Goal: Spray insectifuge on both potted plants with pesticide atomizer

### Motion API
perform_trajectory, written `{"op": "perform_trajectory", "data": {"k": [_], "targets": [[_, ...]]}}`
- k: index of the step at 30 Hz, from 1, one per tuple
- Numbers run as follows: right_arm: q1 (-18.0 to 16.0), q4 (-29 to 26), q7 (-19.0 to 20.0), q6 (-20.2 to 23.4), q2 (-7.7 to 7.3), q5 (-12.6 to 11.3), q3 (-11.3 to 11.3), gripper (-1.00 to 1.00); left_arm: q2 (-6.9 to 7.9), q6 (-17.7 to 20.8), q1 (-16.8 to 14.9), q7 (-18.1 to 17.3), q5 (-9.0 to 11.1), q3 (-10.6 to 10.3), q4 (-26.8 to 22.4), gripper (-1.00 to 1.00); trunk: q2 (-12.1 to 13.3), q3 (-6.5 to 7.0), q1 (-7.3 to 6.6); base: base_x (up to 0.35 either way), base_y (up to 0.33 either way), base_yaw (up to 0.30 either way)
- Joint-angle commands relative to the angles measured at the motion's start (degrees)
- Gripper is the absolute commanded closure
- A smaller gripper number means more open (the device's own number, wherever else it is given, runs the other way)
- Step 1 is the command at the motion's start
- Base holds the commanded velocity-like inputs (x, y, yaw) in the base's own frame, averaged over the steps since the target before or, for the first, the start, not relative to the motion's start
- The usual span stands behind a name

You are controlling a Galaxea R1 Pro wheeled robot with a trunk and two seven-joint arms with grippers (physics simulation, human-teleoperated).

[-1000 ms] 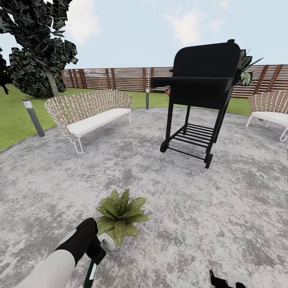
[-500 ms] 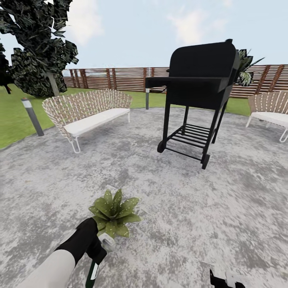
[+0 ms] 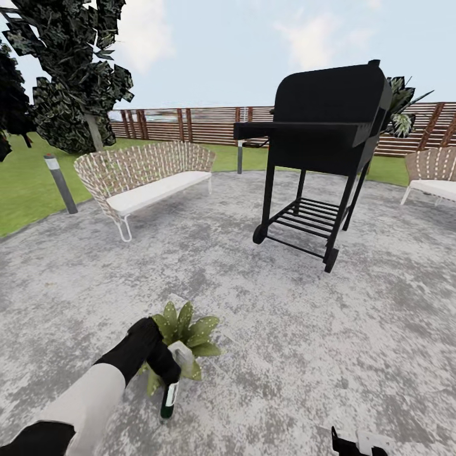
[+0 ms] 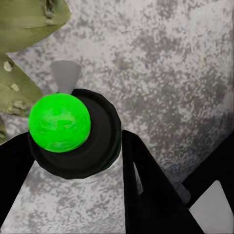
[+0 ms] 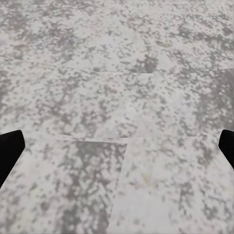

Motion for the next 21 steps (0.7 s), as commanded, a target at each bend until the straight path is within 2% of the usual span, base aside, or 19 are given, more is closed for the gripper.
{"op": "perform_trajectory", "data": {"k": [1,4,6,9,11,13,15,16,19,20,21], "targets": [[0.0,0.0,-0.3,-0.1,-0.01,-0.2,0.5,-1.0,-0.09,0.7,-1.0,-0.8,-1.0,0.0,0.1,1.0,0.0,-0.06,-0.01,0.0,0.0,0.0],[0.0,0.0,-0.3,-0.1,-0.01,-0.2,0.5,-1.0,-0.34,4.1,-4.5,-2.5,-2.9,-0.1,0.5,1.0,0.0,-0.06,-0.01,0.0,0.0,0.0],[0.0,0.0,-0.3,-0.1,-0.01,-0.2,0.5,-1.0,-0.38,5.6,-6.1,-5.2,-3.6,-1.3,0.6,1.0,0.0,-0.06,-0.01,0.0,0.0,0.0],[0.0,0.0,-0.3,-0.1,-0.01,-0.2,0.5,-1.0,-0.6,6.2,-6.9,-9.1,-4.1,-3.9,0.6,1.0,0.0,-0.06,-0.01,0.0,0.0,0.0],[0.0,0.0,-0.3,-0.1,-0.01,-0.2,0.5,-1.0,-0.75,6.3,-7.0,-10.4,-4.2,-4.6,0.6,1.0,0.0,-0.06,-0.01,0.0,0.0,0.0],[0.0,0.0,-0.3,-0.1,-0.01,-0.2,0.5,-1.0,-0.76,6.3,-6.8,-10.8,-4.2,-5.6,0.7,1.0,0.0,-0.06,-0.01,0.0,0.0,0.0],[0.0,0.0,-0.3,-0.1,-0.01,-0.2,0.5,-1.0,-0.59,6.4,-6.2,-10.7,-4.2,-8.8,0.9,1.0,0.0,-0.06,-0.01,0.0,0.0,0.0],[0.0,0.0,-0.3,-0.1,-0.01,-0.2,0.5,-1.0,-0.56,6.9,-6.1,-10.6,-4.2,-9.4,1.3,1.0,0.0,-0.06,-0.01,0.0,0.0,0.0],[0.0,0.0,-0.3,-0.1,-0.01,-0.2,0.5,-1.0,-0.68,12.5,-6.3,-10.2,-4.5,-10.1,4.5,1.0,0.0,-0.06,-0.01,0.0,0.0,0.0],[0.0,0.0,-0.3,-0.1,-0.01,-0.2,0.5,-1.0,-0.92,14.4,-6.4,-9.5,-5.8,-10.2,4.8,1.0,0.0,-0.06,-0.01,0.0,0.0,0.0],[0.0,0.0,-0.3,-0.1,-0.01,-0.2,0.5,-1.0,-0.95,14.6,-6.4,-9.3,-6.3,-10.2,4.8,1.0,0.0,-0.06,-0.01,0.0,0.0,0.0]]}}
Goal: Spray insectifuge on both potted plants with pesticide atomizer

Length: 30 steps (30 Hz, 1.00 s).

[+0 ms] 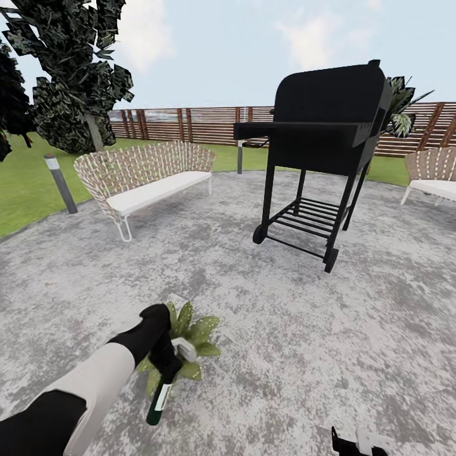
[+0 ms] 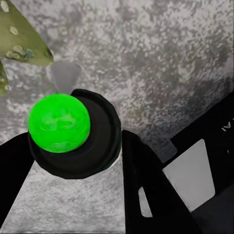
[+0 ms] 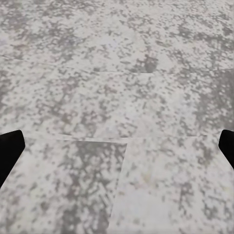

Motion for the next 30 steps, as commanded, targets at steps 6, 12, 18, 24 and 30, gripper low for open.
{"op": "perform_trajectory", "data": {"k": [6,12,18,24,30], "targets": [[0.0,0.0,-0.3,-0.1,-0.01,-0.2,0.5,-1.0,0.06,0.4,0.5,-0.2,-1.7,0.1,-0.1,1.0,0.0,-0.05,-0.01,0.035,-0.045,0.0],[0.0,0.0,-0.3,-0.1,-0.01,-0.2,0.5,-1.0,0.03,0.4,0.5,-0.2,-1.7,0.1,-0.3,1.0,0.0,-0.05,-0.01,0.07,-0.122,0.145],[0.0,0.0,-0.3,-0.1,-0.01,-0.2,0.5,-1.0,0.88,0.5,3.2,4.8,-1.5,0.4,-0.2,1.0,0.0,-0.05,-0.01,0.002,-0.003,0.058],[0.0,0.0,-0.3,-0.1,-0.01,-0.2,0.5,-1.0,-0.24,0.7,3.3,6.0,-1.0,0.7,-1.4,1.0,0.0,-0.05,-0.01,0.0,0.0,0.001],[0.0,0.2,-0.3,0.0,-0.29,-0.1,0.5,-1.0,-0.61,1.0,2.6,5.8,-1.0,0.8,-4.5,1.0,0.0,-0.05,-0.01,0.0,0.0,0.0]]}}
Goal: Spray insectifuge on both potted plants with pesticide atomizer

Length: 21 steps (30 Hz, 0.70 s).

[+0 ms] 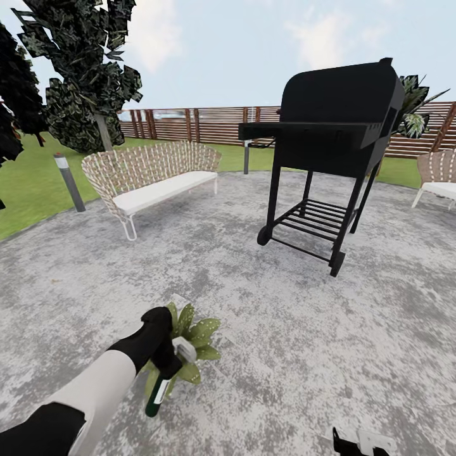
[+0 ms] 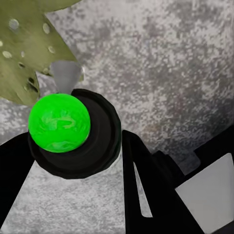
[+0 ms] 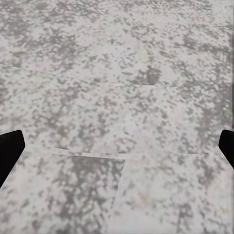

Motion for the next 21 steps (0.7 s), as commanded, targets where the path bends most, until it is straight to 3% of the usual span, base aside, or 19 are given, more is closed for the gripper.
{"op": "perform_trajectory", "data": {"k": [1,7,13,16,17,18,21], "targets": [[0.0,0.0,-0.3,-0.1,-0.04,-0.2,0.5,-1.0,0.18,0.4,0.0,-0.6,-0.5,0.0,0.1,1.0,0.0,-0.05,-0.01,0.0,0.0,0.0],[0.0,0.0,-0.3,0.0,-0.08,-0.2,0.5,-1.0,2.68,0.2,0.9,-1.2,-0.3,-0.2,0.7,1.0,0.0,-0.05,-0.01,0.0,0.0,0.0],[0.0,0.0,-0.3,0.0,-0.08,-0.2,0.5,-1.0,1.18,0.3,1.0,-0.9,-0.8,-0.1,0.6,1.0,0.0,-0.05,-0.01,0.0,0.0,0.0],[0.0,0.0,-0.3,0.0,-0.08,-0.2,0.6,-1.0,2.4,0.2,1.1,-1.0,-0.8,-0.1,0.7,1.0,0.0,-0.05,-0.01,0.0,0.0,0.0],[0.0,0.0,-0.3,0.0,-0.08,-0.2,0.5,-1.0,4.53,0.1,1.1,-1.2,-0.6,-0.1,0.8,1.0,0.0,-0.05,-0.01,0.0,0.0,0.0],[0.0,0.0,-0.3,0.0,-0.08,-0.2,0.5,-1.0,5.49,0.1,1.1,-1.2,-0.4,-0.1,0.8,1.0,0.0,-0.05,-0.01,0.0,0.0,0.0],[0.0,0.0,-0.3,0.0,-0.08,-0.2,0.5,-1.0,5.79,0.1,1.1,-1.0,-0.4,-0.1,0.8,1.0,0.0,-0.05,-0.01,0.0,0.0,0.0]]}}
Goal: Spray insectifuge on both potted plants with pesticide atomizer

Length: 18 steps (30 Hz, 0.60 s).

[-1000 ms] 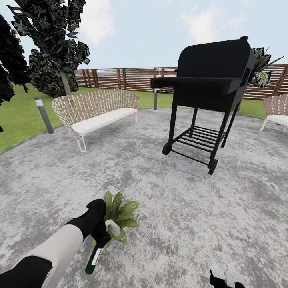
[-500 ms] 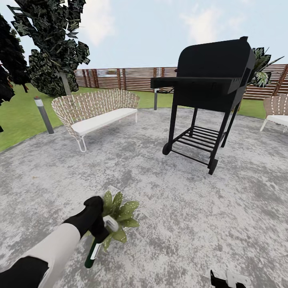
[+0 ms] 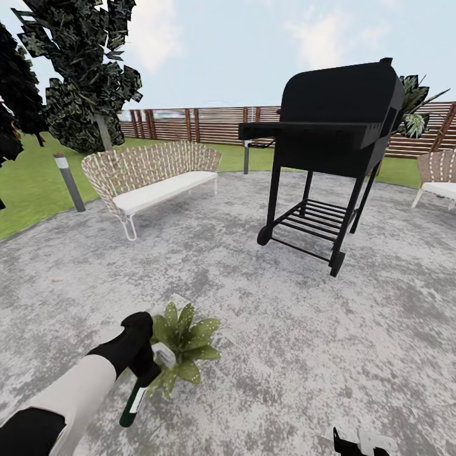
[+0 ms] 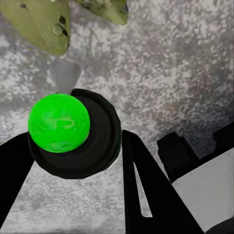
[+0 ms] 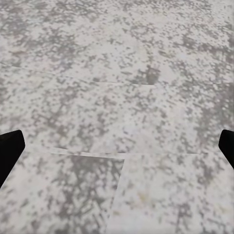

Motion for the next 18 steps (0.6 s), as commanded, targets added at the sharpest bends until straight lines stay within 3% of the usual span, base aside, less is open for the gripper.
{"op": "perform_trajectory", "data": {"k": [1,4,7,12,18], "targets": [[0.0,0.0,-0.3,-0.1,-0.01,-0.2,0.5,-1.0,-1.17,0.5,-0.1,-0.3,-0.4,-0.3,-0.6,1.0,0.0,-0.05,-0.01,0.0,0.0,0.0],[0.0,0.0,-0.3,-0.1,-0.01,-0.2,0.5,-1.0,-4.07,0.6,-0.1,-0.1,-0.5,-0.4,-1.0,1.0,0.0,-0.05,-0.01,0.0,0.0,0.0],[0.0,0.0,-0.3,-0.1,-0.01,-0.2,0.5,-1.0,-5.02,0.6,-0.2,0.0,-0.9,-0.4,-0.5,1.0,0.0,-0.05,-0.01,0.0,0.0,0.0],[0.0,0.0,-0.3,-0.1,-0.01,-0.2,0.5,-1.0,-2.93,0.4,1.4,0.0,-0.6,-0.2,1.7,1.0,0.0,-0.05,-0.01,0.0,0.0,0.0],[0.0,0.0,-0.3,-0.1,-0.01,-0.2,0.5,-1.0,-2.98,0.6,1.2,0.1,-0.5,-0.3,2.2,1.0,0.0,-0.05,-0.01,0.0,0.0,0.0]]}}
